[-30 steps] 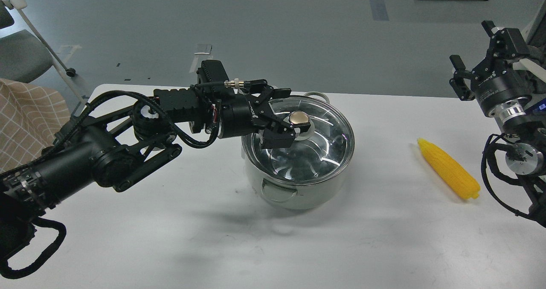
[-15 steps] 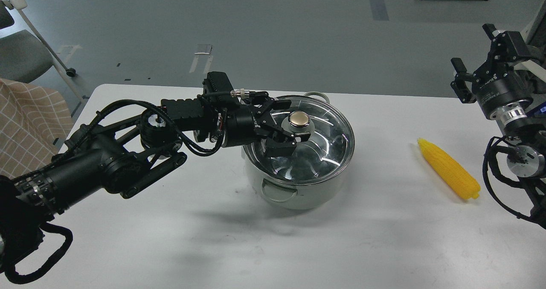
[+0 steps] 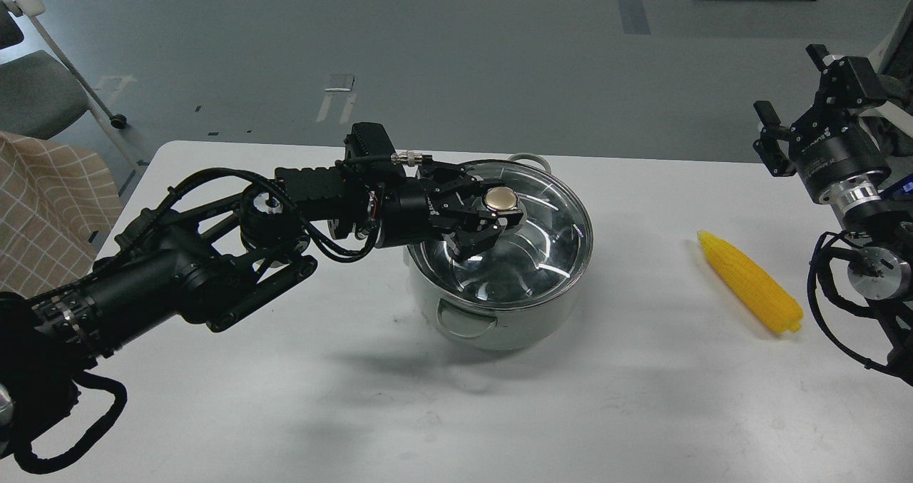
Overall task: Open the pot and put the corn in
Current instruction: 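Lift the glass lid off the pot with the left gripper, then lower the glass lid onto the table beside the pot and release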
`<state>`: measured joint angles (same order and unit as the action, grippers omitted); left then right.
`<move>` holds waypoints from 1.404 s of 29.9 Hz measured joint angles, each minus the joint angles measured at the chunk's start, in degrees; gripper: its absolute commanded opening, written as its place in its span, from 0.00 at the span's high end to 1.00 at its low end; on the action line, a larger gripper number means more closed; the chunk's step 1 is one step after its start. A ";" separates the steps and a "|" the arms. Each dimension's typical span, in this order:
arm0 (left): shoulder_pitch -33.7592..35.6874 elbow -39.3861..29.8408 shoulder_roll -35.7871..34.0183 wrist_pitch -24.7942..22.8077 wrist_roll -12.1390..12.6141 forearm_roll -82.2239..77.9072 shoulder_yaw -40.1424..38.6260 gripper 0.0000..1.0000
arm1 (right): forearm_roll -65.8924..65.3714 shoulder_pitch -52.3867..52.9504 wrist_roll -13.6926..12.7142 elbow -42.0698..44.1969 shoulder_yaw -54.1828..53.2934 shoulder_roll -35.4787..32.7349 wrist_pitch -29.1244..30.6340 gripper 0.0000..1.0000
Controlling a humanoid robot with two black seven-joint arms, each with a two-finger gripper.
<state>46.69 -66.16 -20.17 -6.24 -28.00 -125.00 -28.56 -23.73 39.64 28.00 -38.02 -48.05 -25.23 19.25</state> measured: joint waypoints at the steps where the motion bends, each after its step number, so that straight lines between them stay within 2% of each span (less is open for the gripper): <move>1: 0.19 -0.01 0.02 0.00 0.00 0.00 0.00 1.00 | 0.00 0.00 0.00 -0.04 0.00 0.00 0.00 0.00; 9: 5.35 -1.92 -2.45 0.05 -0.03 0.01 -1.07 1.00 | 0.00 0.02 0.00 -0.14 -0.02 0.00 0.00 0.00; 13: 7.79 -3.82 -9.63 0.43 -0.02 0.01 -1.17 1.00 | 0.00 0.04 0.00 -0.20 -0.04 -0.23 0.00 0.00; 17: 7.57 -5.57 -18.68 3.46 -0.02 1.12 -1.08 1.00 | 0.00 0.04 0.00 -0.54 -0.04 -0.41 0.00 0.00; 21: 2.61 -5.87 -27.94 9.54 -0.01 3.78 -0.53 1.00 | 0.00 -0.16 0.00 -0.58 -0.04 -0.47 -0.02 0.00; 27: -7.39 -5.88 -34.89 16.05 0.02 11.30 -1.07 1.00 | 0.00 -0.50 0.00 -0.58 -0.04 -0.47 -0.01 0.00; 33: -17.27 -3.64 -35.19 21.63 0.02 13.39 -1.72 0.99 | 0.00 -1.49 0.00 -0.63 -0.04 -0.47 -0.02 0.00; 42: -25.54 9.50 -28.47 31.71 0.02 13.43 -1.70 0.99 | 0.00 -2.36 0.00 -0.85 -0.03 -0.54 0.00 0.00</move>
<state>21.15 -56.66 -48.65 25.47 -27.98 -111.57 -30.27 -23.73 37.28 28.00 -38.86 -48.08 -25.77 19.25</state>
